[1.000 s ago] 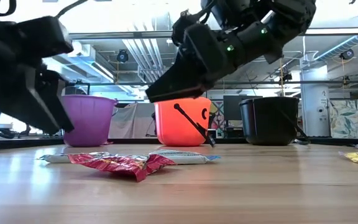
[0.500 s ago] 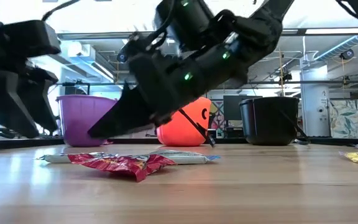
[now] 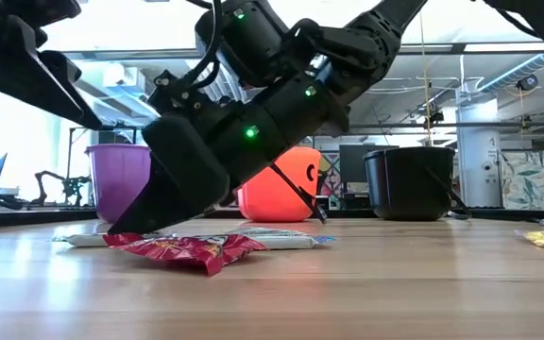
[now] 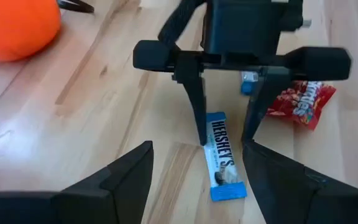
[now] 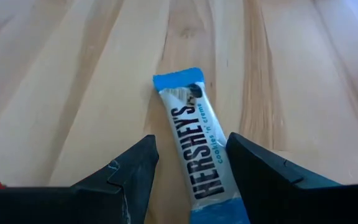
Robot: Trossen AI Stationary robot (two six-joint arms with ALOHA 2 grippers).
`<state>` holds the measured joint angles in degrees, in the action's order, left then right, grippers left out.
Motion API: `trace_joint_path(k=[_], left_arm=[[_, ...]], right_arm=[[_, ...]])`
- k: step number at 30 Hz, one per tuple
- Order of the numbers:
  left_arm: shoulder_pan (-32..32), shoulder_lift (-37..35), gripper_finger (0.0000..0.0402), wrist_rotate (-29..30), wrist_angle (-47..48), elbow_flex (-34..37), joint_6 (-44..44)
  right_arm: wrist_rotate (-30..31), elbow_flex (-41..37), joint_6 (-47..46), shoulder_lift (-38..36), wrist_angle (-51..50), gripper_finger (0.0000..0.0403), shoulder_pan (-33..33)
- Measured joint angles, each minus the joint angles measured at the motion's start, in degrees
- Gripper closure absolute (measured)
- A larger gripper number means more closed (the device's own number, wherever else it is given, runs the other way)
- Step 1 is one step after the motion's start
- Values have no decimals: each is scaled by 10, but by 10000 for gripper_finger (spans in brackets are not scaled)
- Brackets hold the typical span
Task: Sort candy by brand, put in halloween buckets
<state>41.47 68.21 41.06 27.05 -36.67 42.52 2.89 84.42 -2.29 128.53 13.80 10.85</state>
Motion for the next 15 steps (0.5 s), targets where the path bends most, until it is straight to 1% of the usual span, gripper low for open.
trace_joint_path(k=[8, 15], left_arm=[[1, 4, 170, -1, 6, 1, 0], [1, 4, 170, -15, 8, 1, 0]], right_arm=[[1, 3, 46, -5, -11, 206, -3], [-7, 3, 78, -5, -47, 211, -15]])
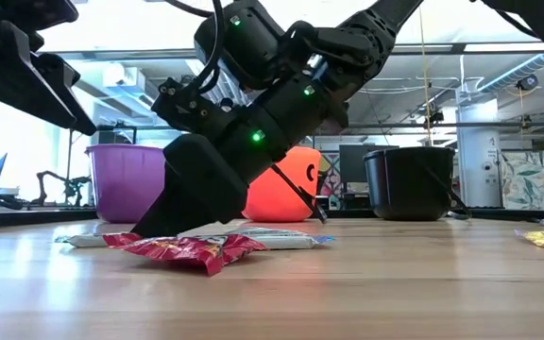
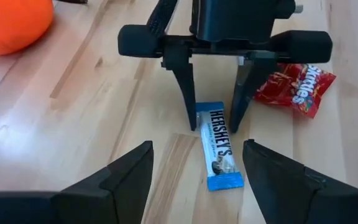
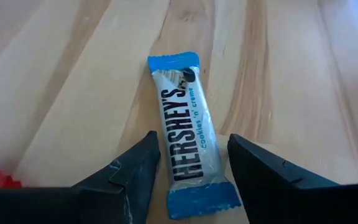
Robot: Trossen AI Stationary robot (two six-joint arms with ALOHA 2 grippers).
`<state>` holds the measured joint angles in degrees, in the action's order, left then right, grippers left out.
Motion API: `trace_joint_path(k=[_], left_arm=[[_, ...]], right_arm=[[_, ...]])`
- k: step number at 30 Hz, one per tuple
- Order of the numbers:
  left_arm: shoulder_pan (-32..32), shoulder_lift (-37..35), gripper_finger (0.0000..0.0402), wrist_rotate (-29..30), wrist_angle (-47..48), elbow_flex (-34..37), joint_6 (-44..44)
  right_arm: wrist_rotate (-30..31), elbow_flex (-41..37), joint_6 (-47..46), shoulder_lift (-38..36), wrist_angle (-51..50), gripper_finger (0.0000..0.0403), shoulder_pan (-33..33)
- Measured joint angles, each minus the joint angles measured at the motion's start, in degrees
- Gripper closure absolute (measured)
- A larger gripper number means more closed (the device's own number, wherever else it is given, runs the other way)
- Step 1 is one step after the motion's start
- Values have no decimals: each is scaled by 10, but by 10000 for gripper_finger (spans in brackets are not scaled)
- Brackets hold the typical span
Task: Sort candy by brand, put in halloween buckets
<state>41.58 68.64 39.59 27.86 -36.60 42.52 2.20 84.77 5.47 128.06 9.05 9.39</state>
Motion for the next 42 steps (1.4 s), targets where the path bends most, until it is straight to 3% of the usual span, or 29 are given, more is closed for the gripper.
trace_joint_path(k=[4, 12, 17, 42], left_arm=[[0, 0, 170, 1, 0, 0, 0], [0, 3, 170, 19, 0, 0, 2], [0, 10, 170, 31, 0, 0, 2], [0, 15, 170, 36, 1, 2, 18]], right_arm=[[-30, 1, 23, 1, -10, 232, -7], [-68, 1, 47, 0, -24, 348, -15], [-73, 1, 51, 1, -22, 390, -17], [-48, 3, 80, -48, -62, 395, -18]])
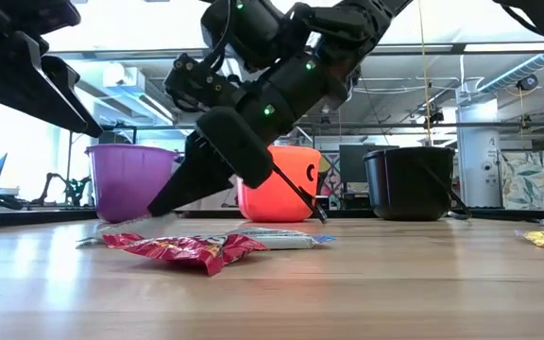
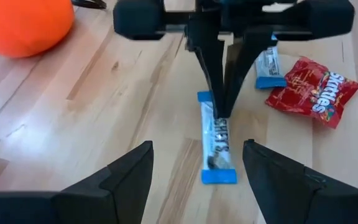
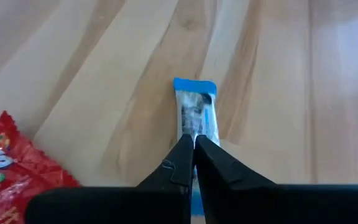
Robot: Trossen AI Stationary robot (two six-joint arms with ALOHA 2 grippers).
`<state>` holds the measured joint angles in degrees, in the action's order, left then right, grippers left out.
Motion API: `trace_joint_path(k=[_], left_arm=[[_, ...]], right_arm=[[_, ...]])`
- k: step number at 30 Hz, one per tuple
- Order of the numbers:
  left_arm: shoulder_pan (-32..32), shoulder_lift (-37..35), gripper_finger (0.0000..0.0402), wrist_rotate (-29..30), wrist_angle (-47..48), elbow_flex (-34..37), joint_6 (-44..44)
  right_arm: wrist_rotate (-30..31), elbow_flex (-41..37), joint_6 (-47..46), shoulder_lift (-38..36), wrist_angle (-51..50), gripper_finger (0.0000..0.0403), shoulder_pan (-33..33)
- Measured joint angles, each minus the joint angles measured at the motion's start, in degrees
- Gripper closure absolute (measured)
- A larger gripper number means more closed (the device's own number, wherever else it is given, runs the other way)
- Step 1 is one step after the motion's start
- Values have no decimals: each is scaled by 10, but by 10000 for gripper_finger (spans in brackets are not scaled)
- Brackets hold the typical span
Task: Sort candy by brand, put in halloween buckets
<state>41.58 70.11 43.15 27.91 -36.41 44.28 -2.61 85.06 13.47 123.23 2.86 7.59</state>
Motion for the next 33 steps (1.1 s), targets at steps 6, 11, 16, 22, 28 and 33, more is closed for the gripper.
trace_joint_path(k=[6, 11, 16, 22, 28, 33], left_arm=[[0, 0, 170, 0, 0, 2, 2], [0, 0, 170, 0, 0, 2, 2], [0, 0, 170, 15, 1, 2, -2], [0, -6, 170, 15, 94, -31, 5], [6, -9, 170, 75, 163, -72, 10], [7, -9, 170, 89, 173, -77, 11]], right_arm=[[18, -13, 8, -21, 0, 395, -1], [4, -16, 11, -35, -9, 394, -2], [-4, -16, -8, -21, 37, 391, -3], [-5, -15, -25, 8, 113, 342, -2], [-6, -14, -46, 23, 173, 253, -2], [-30, -14, -68, 47, 220, 202, -3]])
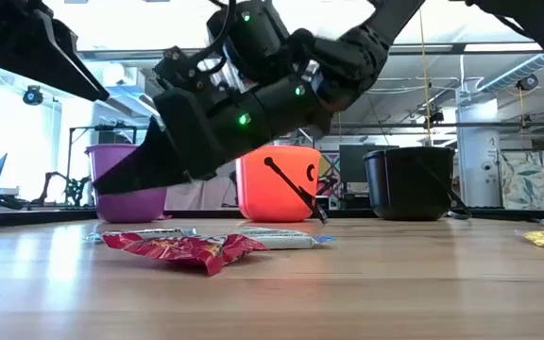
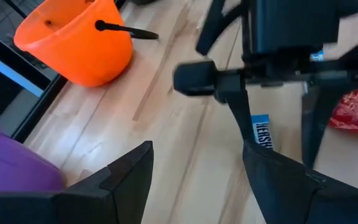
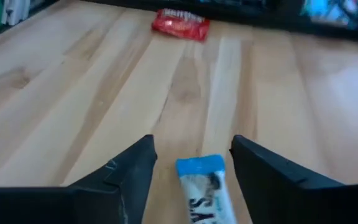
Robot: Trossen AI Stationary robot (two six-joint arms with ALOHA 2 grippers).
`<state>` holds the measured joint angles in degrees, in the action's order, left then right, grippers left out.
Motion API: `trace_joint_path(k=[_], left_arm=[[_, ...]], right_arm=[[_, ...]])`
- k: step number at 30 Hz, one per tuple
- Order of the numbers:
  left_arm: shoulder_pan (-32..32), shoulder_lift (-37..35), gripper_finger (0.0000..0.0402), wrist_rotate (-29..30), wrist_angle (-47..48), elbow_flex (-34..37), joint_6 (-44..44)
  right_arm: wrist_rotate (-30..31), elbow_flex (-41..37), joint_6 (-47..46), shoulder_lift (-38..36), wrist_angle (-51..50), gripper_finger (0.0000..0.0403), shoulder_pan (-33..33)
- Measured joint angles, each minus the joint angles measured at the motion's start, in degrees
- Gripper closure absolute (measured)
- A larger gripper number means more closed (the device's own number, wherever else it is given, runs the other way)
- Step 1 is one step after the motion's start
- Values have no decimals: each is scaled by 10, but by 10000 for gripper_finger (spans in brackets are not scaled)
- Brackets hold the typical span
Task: Sort candy by brand, put in halloween buckets
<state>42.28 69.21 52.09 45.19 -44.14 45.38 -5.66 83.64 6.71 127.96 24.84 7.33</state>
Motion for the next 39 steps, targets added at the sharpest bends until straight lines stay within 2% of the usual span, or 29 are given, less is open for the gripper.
trace_joint_path(k=[8, 12, 25, 29, 33, 39], left_arm=[[0, 0, 170, 4, -1, 0, 4], [0, 0, 170, 10, -2, 0, 4], [0, 0, 170, 14, -5, 0, 8], [0, 0, 170, 14, -5, 0, 8], [0, 0, 170, 15, -5, 0, 8], [0, 0, 170, 15, -6, 1, 8]], right_arm=[[-3, 29, -23, 45, 16, 188, -2], [-3, 66, -20, 74, -24, 192, -3], [-4, 83, 23, 55, -124, 193, -8], [-22, 83, 27, 56, -138, 196, -16], [-29, 83, 24, 58, -143, 231, -19], [-26, 84, 41, 58, -141, 332, -21]])
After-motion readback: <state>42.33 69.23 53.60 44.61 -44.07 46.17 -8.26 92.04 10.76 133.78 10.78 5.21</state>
